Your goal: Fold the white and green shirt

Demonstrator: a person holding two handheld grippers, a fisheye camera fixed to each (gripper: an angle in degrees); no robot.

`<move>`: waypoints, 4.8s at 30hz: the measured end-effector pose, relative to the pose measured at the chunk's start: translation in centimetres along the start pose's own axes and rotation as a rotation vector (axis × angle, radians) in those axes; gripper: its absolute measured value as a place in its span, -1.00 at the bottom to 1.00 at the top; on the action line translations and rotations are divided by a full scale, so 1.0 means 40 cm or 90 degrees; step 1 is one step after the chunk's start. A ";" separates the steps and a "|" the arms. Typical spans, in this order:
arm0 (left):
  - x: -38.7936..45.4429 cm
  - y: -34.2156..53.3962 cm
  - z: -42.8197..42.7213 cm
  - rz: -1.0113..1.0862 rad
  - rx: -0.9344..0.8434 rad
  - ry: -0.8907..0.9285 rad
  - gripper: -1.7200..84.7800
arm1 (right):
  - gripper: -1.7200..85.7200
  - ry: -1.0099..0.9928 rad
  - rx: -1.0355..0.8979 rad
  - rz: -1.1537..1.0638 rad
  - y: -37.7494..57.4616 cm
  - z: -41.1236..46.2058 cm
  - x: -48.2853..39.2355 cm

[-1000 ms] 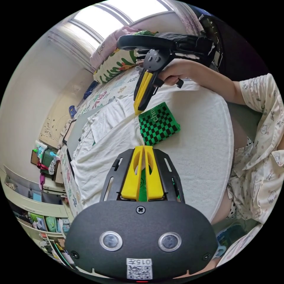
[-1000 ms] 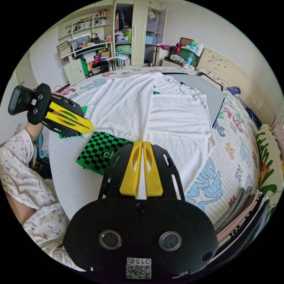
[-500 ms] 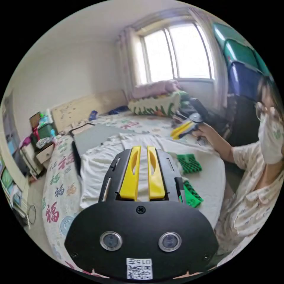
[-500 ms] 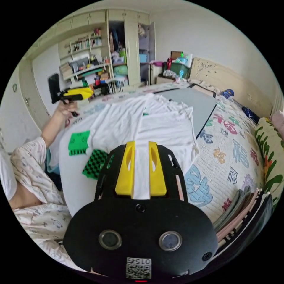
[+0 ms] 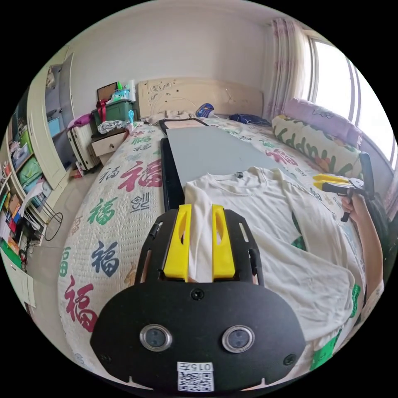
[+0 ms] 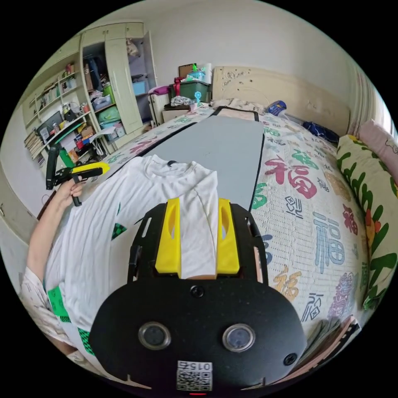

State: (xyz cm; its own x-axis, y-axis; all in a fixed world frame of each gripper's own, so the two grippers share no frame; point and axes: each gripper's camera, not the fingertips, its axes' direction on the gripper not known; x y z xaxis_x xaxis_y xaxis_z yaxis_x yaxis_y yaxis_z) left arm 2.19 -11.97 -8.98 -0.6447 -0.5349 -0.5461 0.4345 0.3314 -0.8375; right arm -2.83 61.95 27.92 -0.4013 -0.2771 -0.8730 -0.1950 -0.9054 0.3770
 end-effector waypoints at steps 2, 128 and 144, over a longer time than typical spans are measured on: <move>-0.034 -0.058 0.059 -0.035 -0.042 0.039 -0.70 | -0.65 0.023 -0.057 0.021 -0.062 0.085 0.005; 0.190 -0.281 -1.158 -0.240 0.014 0.321 -0.96 | -0.83 -0.143 0.148 0.305 0.499 -0.609 0.825; 0.229 -0.284 -1.148 -0.256 0.033 0.336 -0.88 | -0.81 -0.226 0.088 -0.469 1.155 -0.446 -0.417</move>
State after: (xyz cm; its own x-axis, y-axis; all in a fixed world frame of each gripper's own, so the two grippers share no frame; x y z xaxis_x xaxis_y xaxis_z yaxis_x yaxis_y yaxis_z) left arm -37.56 15.05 -5.33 -0.9786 -0.1529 -0.1375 0.1162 0.1409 -0.9832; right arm 10.80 19.01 54.37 -0.3816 0.5102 -0.7707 -0.6172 -0.7614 -0.1984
